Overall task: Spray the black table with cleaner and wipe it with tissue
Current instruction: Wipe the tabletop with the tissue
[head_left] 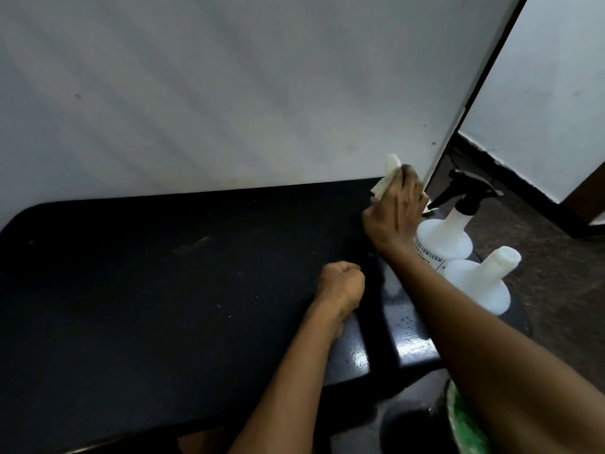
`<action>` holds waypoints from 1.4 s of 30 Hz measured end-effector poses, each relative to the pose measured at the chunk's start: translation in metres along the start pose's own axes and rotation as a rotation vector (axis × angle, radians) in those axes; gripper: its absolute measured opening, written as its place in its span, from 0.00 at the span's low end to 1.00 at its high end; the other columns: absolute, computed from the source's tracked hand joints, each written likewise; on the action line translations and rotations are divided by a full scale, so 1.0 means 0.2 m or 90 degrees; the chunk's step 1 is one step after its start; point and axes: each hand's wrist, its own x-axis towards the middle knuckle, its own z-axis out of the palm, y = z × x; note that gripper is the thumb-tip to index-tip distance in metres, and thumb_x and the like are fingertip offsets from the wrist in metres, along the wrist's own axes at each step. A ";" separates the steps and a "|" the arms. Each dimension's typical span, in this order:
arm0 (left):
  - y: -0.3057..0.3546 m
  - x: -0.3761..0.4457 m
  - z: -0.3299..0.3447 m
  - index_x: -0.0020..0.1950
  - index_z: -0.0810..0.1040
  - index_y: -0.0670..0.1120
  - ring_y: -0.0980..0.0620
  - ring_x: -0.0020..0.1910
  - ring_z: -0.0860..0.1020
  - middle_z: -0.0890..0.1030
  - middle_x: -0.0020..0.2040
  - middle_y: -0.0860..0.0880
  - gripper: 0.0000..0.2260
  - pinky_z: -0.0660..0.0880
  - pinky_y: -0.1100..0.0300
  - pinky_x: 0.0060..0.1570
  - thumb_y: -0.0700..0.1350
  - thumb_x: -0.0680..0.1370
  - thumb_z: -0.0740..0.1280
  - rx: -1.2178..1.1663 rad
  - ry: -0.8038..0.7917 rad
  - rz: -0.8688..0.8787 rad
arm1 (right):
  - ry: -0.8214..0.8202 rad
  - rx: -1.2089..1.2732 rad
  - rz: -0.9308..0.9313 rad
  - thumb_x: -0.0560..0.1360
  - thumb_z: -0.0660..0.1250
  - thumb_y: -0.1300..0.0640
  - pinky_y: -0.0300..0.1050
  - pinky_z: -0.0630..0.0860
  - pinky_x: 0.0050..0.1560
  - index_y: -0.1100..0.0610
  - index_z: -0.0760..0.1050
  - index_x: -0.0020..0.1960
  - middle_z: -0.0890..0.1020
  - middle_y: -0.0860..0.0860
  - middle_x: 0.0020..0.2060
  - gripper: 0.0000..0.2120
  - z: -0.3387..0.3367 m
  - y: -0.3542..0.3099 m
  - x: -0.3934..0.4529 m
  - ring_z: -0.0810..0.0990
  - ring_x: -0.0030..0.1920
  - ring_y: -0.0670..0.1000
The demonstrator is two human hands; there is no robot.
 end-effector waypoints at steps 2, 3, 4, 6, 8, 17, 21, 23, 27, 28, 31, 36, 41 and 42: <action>0.00 -0.01 -0.01 0.59 0.80 0.45 0.47 0.50 0.81 0.83 0.51 0.44 0.16 0.79 0.49 0.57 0.34 0.76 0.59 -0.001 0.018 0.019 | 0.037 0.056 -0.002 0.70 0.70 0.62 0.55 0.61 0.70 0.65 0.68 0.73 0.70 0.60 0.74 0.32 -0.04 -0.04 -0.06 0.69 0.73 0.62; 0.00 -0.01 -0.02 0.57 0.80 0.44 0.47 0.49 0.81 0.83 0.50 0.44 0.16 0.79 0.50 0.56 0.34 0.76 0.59 -0.017 0.031 0.026 | 0.058 0.087 -0.005 0.70 0.70 0.62 0.55 0.61 0.70 0.65 0.70 0.72 0.72 0.59 0.72 0.31 -0.07 -0.06 -0.11 0.70 0.73 0.62; 0.01 -0.01 -0.04 0.56 0.80 0.44 0.47 0.46 0.81 0.83 0.47 0.45 0.15 0.79 0.51 0.53 0.33 0.76 0.59 -0.043 0.043 0.029 | 0.077 0.125 -0.005 0.70 0.70 0.63 0.55 0.63 0.70 0.65 0.73 0.70 0.74 0.60 0.71 0.29 -0.10 -0.09 -0.15 0.71 0.72 0.62; 0.03 -0.02 -0.06 0.55 0.79 0.44 0.50 0.42 0.80 0.82 0.45 0.46 0.15 0.78 0.53 0.47 0.32 0.76 0.58 -0.093 0.068 0.036 | 0.111 0.219 -0.001 0.68 0.72 0.66 0.56 0.66 0.69 0.66 0.76 0.66 0.78 0.61 0.67 0.27 -0.16 -0.14 -0.23 0.75 0.68 0.62; 0.04 -0.02 -0.10 0.59 0.78 0.42 0.49 0.43 0.80 0.82 0.45 0.45 0.15 0.79 0.51 0.48 0.32 0.76 0.59 -0.138 0.098 0.050 | 0.131 0.309 0.007 0.66 0.73 0.69 0.56 0.70 0.66 0.67 0.80 0.62 0.81 0.60 0.62 0.25 -0.23 -0.19 -0.31 0.79 0.64 0.61; 0.07 -0.11 -0.28 0.55 0.81 0.50 0.48 0.46 0.81 0.84 0.52 0.44 0.13 0.80 0.53 0.40 0.36 0.76 0.63 -0.214 0.035 0.062 | -0.029 0.565 0.261 0.67 0.74 0.64 0.50 0.85 0.48 0.55 0.86 0.51 0.88 0.51 0.45 0.13 -0.35 -0.31 -0.67 0.87 0.44 0.49; 0.07 -0.16 -0.35 0.47 0.83 0.47 0.47 0.42 0.82 0.85 0.44 0.45 0.11 0.77 0.56 0.40 0.43 0.77 0.61 -0.270 -0.012 0.023 | -0.133 0.740 0.469 0.70 0.66 0.75 0.45 0.85 0.42 0.58 0.86 0.47 0.89 0.53 0.39 0.16 -0.36 -0.31 -0.67 0.88 0.43 0.53; 0.06 -0.17 -0.37 0.44 0.83 0.46 0.49 0.38 0.81 0.85 0.40 0.46 0.10 0.76 0.56 0.39 0.46 0.79 0.63 -0.270 0.018 0.020 | -0.197 0.791 0.530 0.70 0.61 0.77 0.43 0.83 0.40 0.59 0.86 0.45 0.89 0.55 0.39 0.20 -0.37 -0.29 -0.66 0.88 0.44 0.55; 0.04 -0.18 -0.39 0.45 0.81 0.43 0.46 0.40 0.82 0.84 0.44 0.42 0.07 0.78 0.54 0.41 0.32 0.75 0.68 -0.207 0.114 0.056 | -0.375 0.809 0.568 0.74 0.61 0.71 0.48 0.85 0.42 0.62 0.87 0.45 0.89 0.60 0.43 0.16 -0.39 -0.27 -0.68 0.88 0.44 0.57; 0.04 -0.18 -0.39 0.46 0.81 0.43 0.45 0.42 0.82 0.84 0.45 0.40 0.08 0.79 0.54 0.42 0.30 0.74 0.69 -0.195 0.131 0.067 | -0.420 0.816 0.575 0.76 0.62 0.65 0.46 0.83 0.37 0.61 0.87 0.45 0.89 0.59 0.41 0.13 -0.40 -0.27 -0.68 0.88 0.40 0.55; 0.05 -0.19 -0.40 0.46 0.81 0.42 0.46 0.44 0.83 0.84 0.46 0.40 0.09 0.81 0.57 0.42 0.29 0.72 0.71 -0.143 0.159 0.129 | -0.529 0.787 0.566 0.81 0.63 0.49 0.47 0.82 0.38 0.59 0.85 0.54 0.89 0.58 0.46 0.17 -0.41 -0.27 -0.68 0.88 0.42 0.55; 0.06 -0.18 -0.42 0.40 0.81 0.46 0.53 0.39 0.83 0.84 0.39 0.46 0.11 0.79 0.64 0.38 0.29 0.70 0.73 -0.062 0.186 0.202 | -0.526 0.710 0.479 0.80 0.63 0.61 0.48 0.79 0.39 0.61 0.83 0.58 0.87 0.62 0.52 0.12 -0.40 -0.25 -0.67 0.86 0.50 0.59; 0.02 -0.12 -0.45 0.40 0.82 0.47 0.54 0.38 0.82 0.84 0.39 0.48 0.12 0.75 0.66 0.34 0.30 0.70 0.71 -0.055 0.299 0.212 | -0.517 0.588 0.314 0.78 0.69 0.65 0.37 0.76 0.28 0.56 0.86 0.41 0.85 0.49 0.32 0.10 -0.43 -0.16 -0.64 0.81 0.33 0.47; 0.01 -0.11 -0.45 0.39 0.82 0.48 0.54 0.38 0.82 0.84 0.39 0.48 0.13 0.74 0.67 0.34 0.29 0.70 0.70 -0.047 0.307 0.210 | -0.520 0.549 0.285 0.77 0.71 0.65 0.37 0.75 0.28 0.55 0.86 0.40 0.85 0.50 0.32 0.10 -0.44 -0.14 -0.64 0.81 0.32 0.46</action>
